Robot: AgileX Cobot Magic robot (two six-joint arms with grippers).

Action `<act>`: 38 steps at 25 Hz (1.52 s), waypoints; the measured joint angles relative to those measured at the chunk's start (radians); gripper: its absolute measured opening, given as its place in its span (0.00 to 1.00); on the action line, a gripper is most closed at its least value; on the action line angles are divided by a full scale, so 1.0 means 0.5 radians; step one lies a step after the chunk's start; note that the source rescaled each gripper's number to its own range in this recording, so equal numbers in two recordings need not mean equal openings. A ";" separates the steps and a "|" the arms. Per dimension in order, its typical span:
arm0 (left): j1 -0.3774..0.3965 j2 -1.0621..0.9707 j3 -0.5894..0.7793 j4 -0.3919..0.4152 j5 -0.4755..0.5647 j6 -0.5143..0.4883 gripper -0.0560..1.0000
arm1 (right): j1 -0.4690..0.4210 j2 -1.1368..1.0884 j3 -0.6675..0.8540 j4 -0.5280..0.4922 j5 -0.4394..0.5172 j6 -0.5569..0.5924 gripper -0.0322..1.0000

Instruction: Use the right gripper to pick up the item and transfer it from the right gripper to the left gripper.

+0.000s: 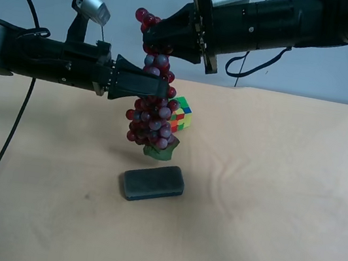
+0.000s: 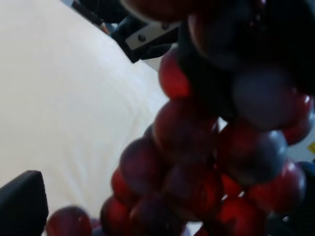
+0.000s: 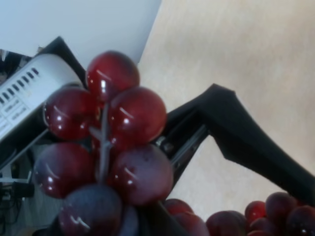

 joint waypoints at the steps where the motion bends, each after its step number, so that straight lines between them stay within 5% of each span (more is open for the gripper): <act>1: 0.000 0.005 -0.008 0.000 0.022 -0.002 1.00 | 0.000 0.000 0.000 0.000 -0.012 0.000 0.03; 21: -0.103 0.018 -0.039 -0.005 0.017 -0.008 0.97 | 0.029 0.008 0.000 0.207 -0.086 -0.125 0.03; 26: -0.118 0.019 -0.084 -0.003 0.002 -0.018 0.89 | 0.059 0.030 0.000 0.211 -0.086 -0.134 0.03; 31: -0.118 0.019 -0.100 -0.003 0.002 -0.030 0.64 | 0.059 0.030 0.000 0.211 -0.086 -0.135 0.03; 36: -0.118 0.019 -0.101 0.007 0.008 -0.030 0.10 | 0.059 0.030 0.000 0.214 -0.088 -0.140 0.03; 38: -0.118 0.019 -0.101 0.012 0.009 -0.030 0.06 | 0.059 0.030 0.000 0.217 -0.088 -0.159 0.03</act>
